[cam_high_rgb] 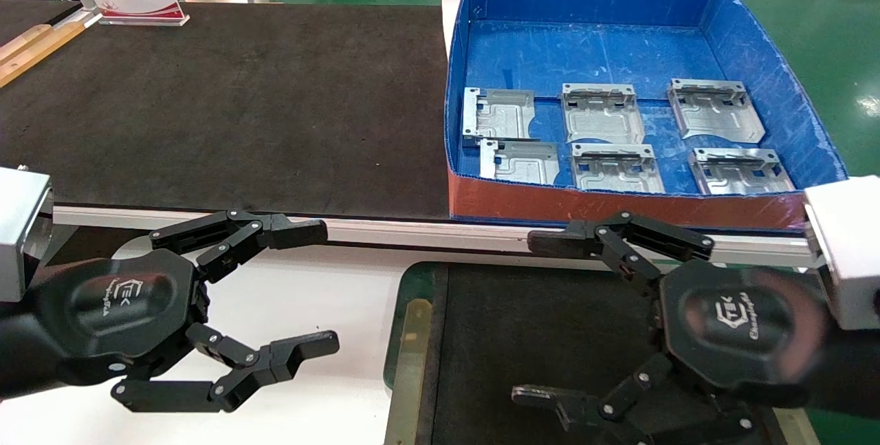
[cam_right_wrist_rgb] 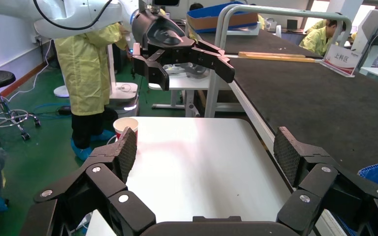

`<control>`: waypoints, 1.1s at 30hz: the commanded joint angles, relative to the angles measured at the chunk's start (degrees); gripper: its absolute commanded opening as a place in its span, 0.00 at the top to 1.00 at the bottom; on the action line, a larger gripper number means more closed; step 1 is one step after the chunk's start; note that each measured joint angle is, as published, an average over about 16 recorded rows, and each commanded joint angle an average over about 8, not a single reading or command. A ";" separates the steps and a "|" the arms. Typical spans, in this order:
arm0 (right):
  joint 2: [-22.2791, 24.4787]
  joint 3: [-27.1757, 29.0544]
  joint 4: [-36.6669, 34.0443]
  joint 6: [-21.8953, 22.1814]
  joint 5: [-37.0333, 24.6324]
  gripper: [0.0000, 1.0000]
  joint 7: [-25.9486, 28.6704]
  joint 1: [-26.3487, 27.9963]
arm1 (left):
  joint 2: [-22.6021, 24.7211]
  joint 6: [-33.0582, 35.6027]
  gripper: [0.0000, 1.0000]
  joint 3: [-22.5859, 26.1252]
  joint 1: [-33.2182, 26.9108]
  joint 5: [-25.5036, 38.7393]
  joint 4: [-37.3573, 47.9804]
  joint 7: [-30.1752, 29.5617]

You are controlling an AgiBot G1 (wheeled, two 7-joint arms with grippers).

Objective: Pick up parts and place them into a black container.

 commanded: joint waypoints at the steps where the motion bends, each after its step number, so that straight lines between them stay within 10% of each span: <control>1: 0.00 0.00 0.00 0.00 0.00 0.00 0.00 0.00 | 0.00 0.00 1.00 0.00 0.00 0.00 0.00 0.00; 33: 0.00 0.00 0.00 0.00 0.00 0.00 0.00 0.00 | 0.00 0.00 1.00 0.00 0.00 0.00 0.00 0.00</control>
